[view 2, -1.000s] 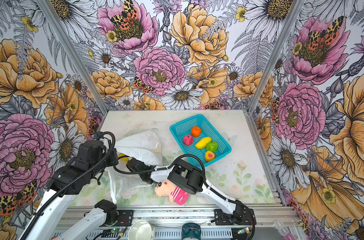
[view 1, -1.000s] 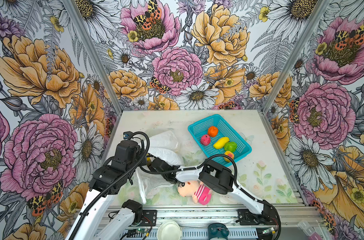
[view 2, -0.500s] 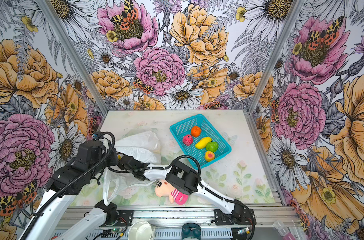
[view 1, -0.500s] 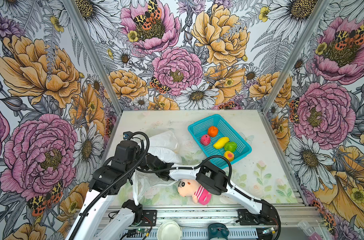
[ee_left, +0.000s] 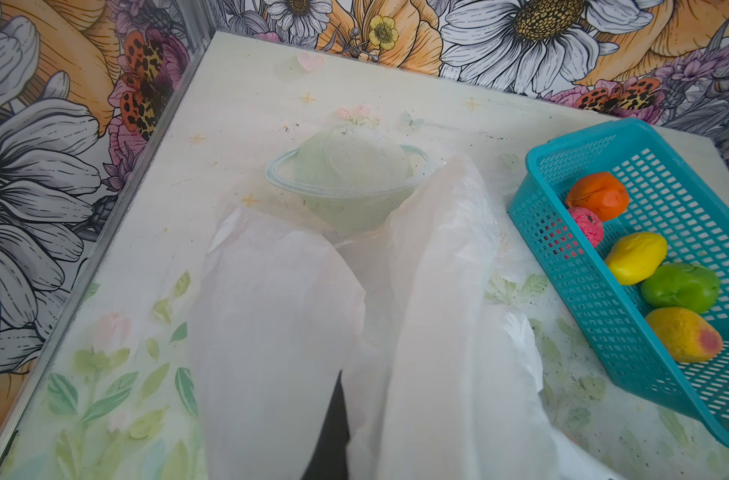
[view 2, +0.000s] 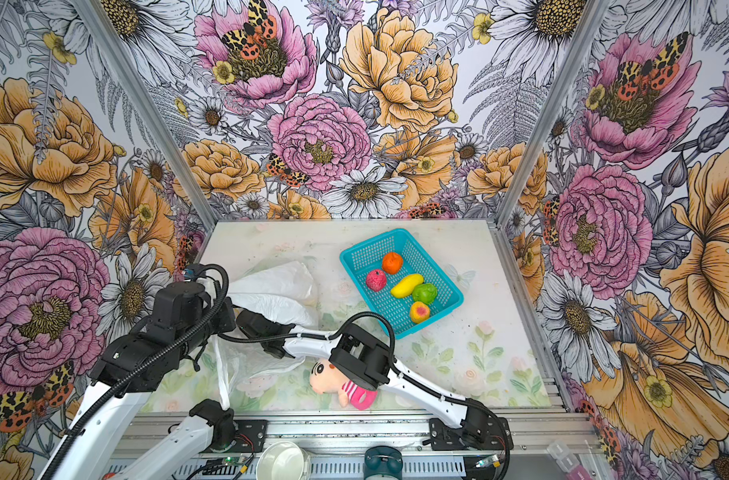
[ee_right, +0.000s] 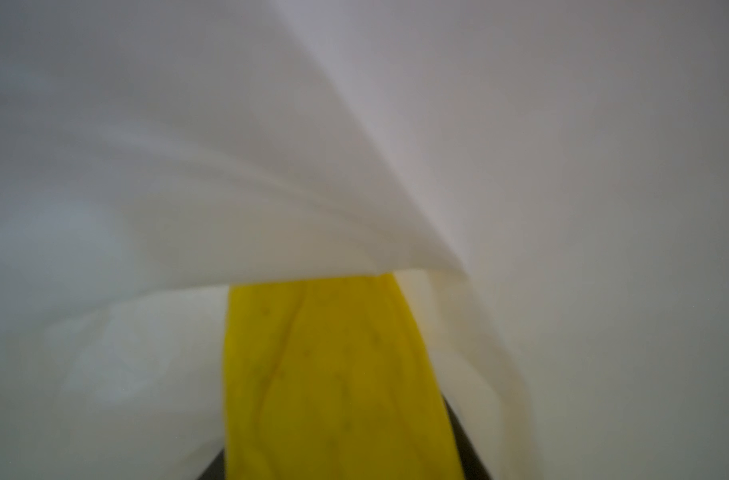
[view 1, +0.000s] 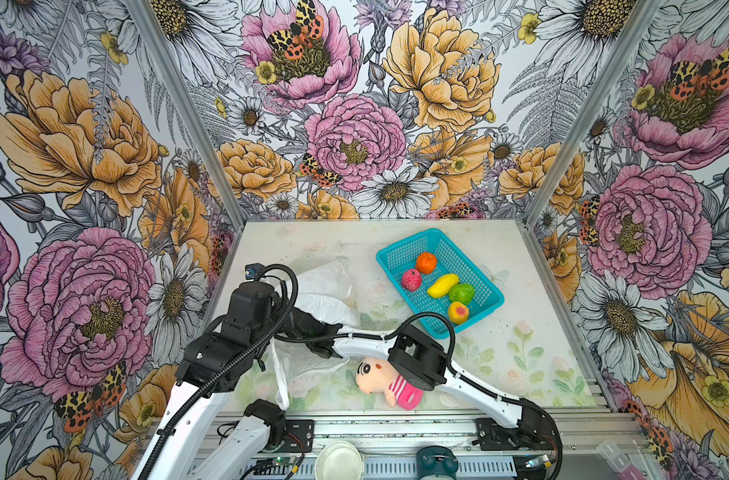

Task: Untie the knot of the plastic bag and take out the fruit
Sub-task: 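Lower the right gripper onto the long yellow fruit in the bag and grasp it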

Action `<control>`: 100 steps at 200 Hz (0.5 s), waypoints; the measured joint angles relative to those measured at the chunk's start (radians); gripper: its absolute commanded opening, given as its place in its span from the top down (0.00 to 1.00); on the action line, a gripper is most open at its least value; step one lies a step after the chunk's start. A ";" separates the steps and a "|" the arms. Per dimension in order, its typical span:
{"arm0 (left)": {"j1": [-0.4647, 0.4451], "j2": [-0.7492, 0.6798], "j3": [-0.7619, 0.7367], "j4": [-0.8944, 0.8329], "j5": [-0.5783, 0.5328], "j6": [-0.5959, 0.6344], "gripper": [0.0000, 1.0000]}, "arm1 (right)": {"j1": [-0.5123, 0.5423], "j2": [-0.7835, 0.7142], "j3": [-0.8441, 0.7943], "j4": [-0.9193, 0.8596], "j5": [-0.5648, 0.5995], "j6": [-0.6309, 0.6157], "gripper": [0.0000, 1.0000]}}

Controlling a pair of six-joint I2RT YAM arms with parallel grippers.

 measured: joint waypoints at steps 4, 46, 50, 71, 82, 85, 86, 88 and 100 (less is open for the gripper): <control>0.000 0.000 0.000 0.000 0.000 0.000 1.00 | 0.000 -0.008 -0.013 0.001 0.000 0.006 0.52; 0.002 0.002 0.000 0.000 0.000 0.000 1.00 | 0.003 -0.170 -0.285 0.058 -0.003 -0.008 0.57; 0.005 0.002 0.000 0.000 0.000 0.000 1.00 | 0.003 -0.185 -0.312 0.068 -0.005 -0.008 0.57; 0.013 0.005 0.000 0.000 0.000 0.000 1.00 | 0.005 -0.275 -0.451 0.128 -0.013 -0.012 0.60; 0.015 0.007 0.000 0.000 0.000 0.000 1.00 | 0.008 -0.325 -0.523 0.167 -0.018 -0.012 0.60; 0.015 0.007 0.000 0.000 0.000 0.000 1.00 | 0.008 -0.337 -0.540 0.181 -0.021 -0.011 0.60; 0.015 0.008 0.000 0.000 0.000 0.000 1.00 | 0.008 -0.344 -0.550 0.186 -0.022 -0.011 0.60; 0.015 0.008 0.000 0.000 0.000 0.000 1.00 | 0.008 -0.354 -0.563 0.195 -0.024 -0.012 0.60; 0.015 0.009 0.000 0.000 0.000 0.000 1.00 | 0.008 -0.404 -0.632 0.241 -0.032 -0.011 0.60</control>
